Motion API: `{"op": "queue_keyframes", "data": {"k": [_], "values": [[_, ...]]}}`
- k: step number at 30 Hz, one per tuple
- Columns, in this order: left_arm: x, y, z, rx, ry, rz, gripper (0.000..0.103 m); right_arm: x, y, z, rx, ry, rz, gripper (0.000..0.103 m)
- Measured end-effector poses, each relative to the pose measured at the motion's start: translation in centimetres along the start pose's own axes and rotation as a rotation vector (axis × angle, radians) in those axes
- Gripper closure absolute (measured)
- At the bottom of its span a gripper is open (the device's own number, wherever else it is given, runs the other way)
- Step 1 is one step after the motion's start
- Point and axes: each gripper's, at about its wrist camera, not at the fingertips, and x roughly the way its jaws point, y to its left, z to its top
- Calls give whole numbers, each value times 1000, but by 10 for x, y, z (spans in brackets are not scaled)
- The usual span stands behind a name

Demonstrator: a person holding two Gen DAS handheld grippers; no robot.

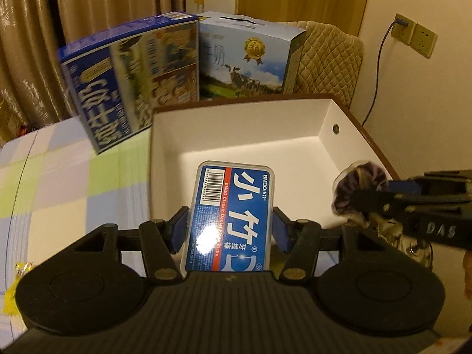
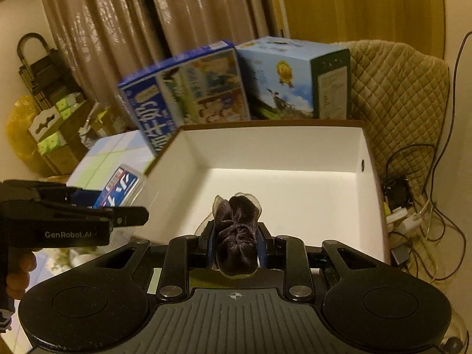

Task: Organize objects
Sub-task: 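Carry both items into the cardboard box and open both tools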

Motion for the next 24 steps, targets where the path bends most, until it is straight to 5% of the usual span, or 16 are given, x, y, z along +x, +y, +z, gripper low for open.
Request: {"op": "queue_keyframes", "data": {"k": [10,24], "values": [[90,-14,25,-93,152,16,50,64,-54,12,70,130,-23,78],[146,-27,13,-183,295,18,47,101,-79,9,98,236,-13,78]]}}
